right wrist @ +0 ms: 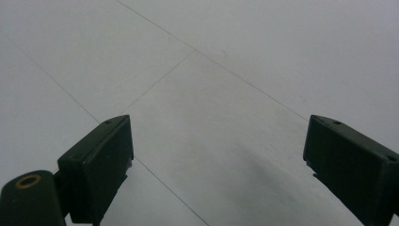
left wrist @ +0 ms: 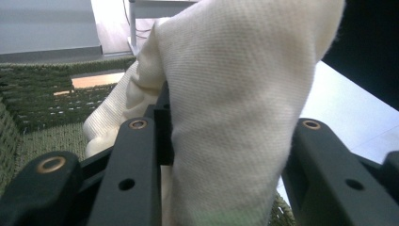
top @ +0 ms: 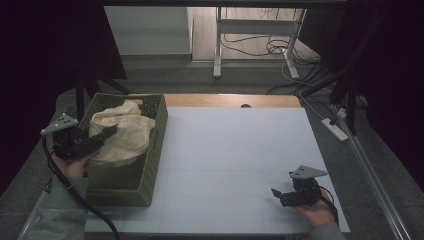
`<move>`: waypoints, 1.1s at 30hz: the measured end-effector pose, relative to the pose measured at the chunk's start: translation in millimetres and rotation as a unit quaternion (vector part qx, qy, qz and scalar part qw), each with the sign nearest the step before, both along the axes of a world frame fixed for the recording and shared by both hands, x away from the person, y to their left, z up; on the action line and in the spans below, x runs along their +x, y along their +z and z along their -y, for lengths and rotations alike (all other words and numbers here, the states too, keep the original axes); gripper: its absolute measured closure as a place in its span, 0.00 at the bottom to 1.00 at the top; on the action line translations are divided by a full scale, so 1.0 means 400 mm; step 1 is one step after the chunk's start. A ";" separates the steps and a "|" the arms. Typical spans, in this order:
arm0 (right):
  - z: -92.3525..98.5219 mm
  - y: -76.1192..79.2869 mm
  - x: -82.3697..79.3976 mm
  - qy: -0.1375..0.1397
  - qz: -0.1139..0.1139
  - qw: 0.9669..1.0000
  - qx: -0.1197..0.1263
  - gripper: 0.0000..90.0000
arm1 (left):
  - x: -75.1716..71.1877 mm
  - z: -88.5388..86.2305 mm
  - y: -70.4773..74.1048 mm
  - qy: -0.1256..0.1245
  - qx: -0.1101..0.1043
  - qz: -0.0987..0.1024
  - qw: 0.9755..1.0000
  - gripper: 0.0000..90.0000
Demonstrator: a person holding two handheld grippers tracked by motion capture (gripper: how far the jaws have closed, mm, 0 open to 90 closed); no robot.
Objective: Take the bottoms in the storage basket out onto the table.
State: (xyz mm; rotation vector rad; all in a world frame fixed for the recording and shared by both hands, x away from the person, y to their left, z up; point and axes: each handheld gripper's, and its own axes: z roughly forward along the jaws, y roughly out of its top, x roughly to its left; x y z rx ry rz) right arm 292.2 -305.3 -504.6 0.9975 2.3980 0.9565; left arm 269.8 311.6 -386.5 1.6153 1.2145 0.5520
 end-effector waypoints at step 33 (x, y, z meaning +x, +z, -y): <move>-0.002 -0.003 0.002 -0.001 -0.002 1.000 -0.004 0.10 | -0.016 0.045 0.048 -0.021 -0.022 0.037 0.999 0.67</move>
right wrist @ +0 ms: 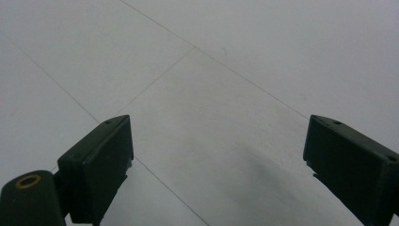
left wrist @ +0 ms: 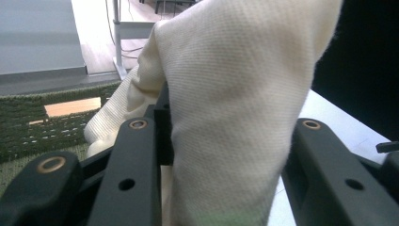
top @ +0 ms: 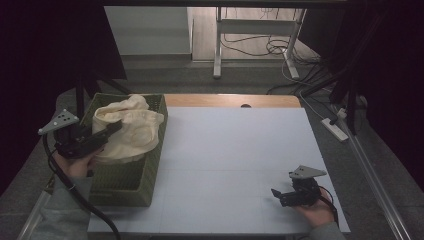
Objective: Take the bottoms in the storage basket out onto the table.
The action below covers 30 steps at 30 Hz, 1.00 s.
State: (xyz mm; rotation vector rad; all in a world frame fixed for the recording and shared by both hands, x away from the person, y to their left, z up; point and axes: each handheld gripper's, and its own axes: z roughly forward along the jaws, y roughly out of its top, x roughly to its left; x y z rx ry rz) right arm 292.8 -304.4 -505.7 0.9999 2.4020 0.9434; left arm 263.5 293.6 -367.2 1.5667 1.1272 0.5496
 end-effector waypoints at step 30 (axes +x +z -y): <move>0.000 0.001 0.000 0.001 -0.002 1.000 0.000 0.10 | 0.029 0.070 0.003 -0.024 0.005 -0.001 1.000 0.67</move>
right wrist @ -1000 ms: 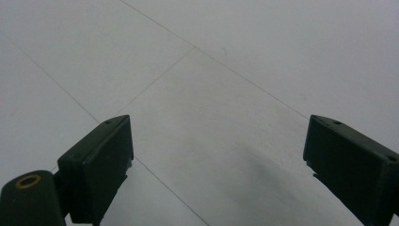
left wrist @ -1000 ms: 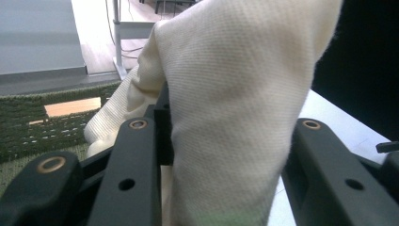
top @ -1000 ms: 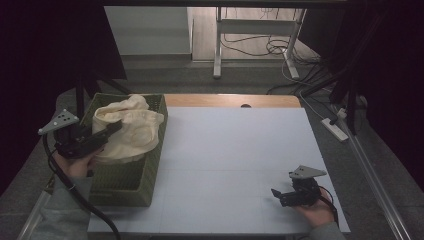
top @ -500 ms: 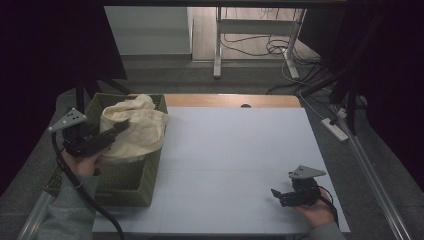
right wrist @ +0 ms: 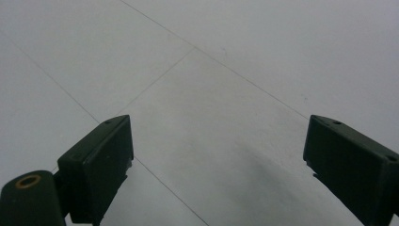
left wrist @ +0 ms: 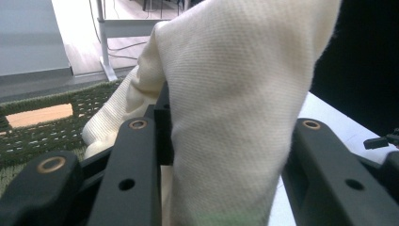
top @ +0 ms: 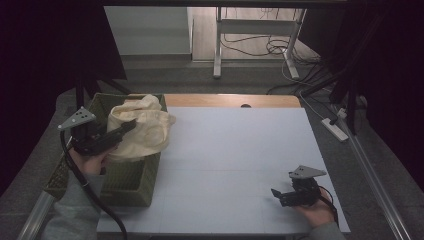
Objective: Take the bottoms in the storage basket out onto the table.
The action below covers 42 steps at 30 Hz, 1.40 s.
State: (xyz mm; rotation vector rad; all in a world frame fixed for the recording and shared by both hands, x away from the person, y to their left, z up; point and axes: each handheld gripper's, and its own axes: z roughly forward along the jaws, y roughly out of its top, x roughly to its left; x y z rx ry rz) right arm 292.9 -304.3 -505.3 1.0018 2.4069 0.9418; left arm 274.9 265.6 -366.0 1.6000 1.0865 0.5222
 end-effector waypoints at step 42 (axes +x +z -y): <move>0.001 0.001 0.000 -0.001 0.002 1.000 -0.001 0.10 | 0.009 0.092 0.026 -0.033 0.007 0.018 0.999 0.67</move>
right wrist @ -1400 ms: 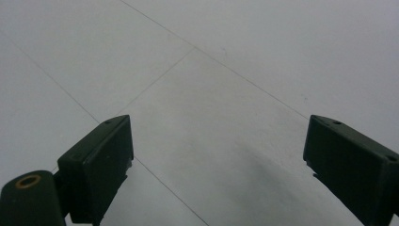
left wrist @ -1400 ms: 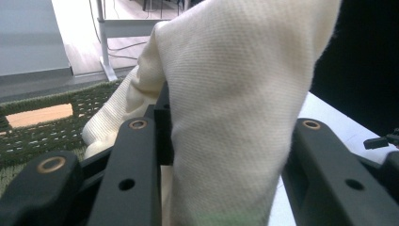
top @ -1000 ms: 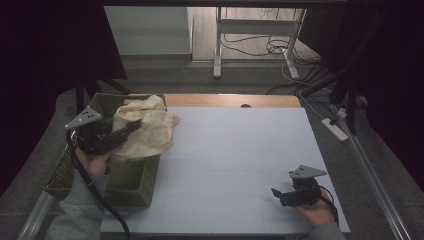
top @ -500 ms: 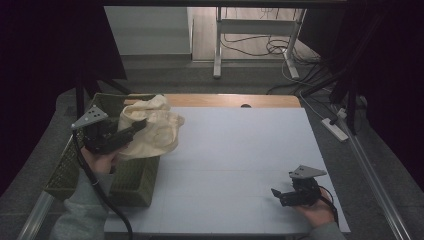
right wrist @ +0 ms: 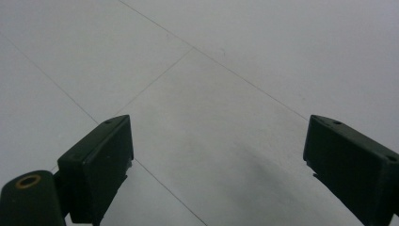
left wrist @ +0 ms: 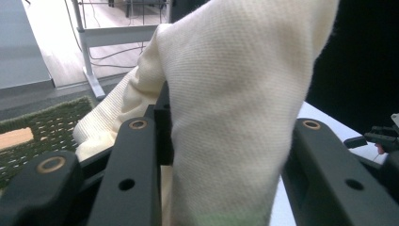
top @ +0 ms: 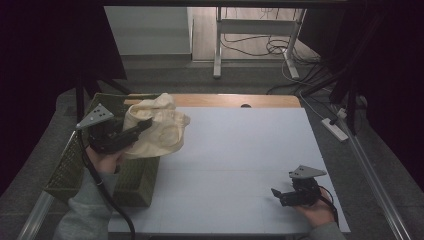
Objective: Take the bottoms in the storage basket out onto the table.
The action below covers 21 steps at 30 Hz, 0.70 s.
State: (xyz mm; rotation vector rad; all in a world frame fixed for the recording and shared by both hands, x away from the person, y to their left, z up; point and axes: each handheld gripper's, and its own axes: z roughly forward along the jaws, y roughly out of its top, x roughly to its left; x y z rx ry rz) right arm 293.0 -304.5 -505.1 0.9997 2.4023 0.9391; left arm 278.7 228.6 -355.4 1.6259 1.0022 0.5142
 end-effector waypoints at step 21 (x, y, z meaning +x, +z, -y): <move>-0.004 -0.005 0.001 0.001 -0.003 1.000 -0.008 0.10 | 0.015 0.044 -0.007 -0.018 0.009 -0.006 1.000 0.67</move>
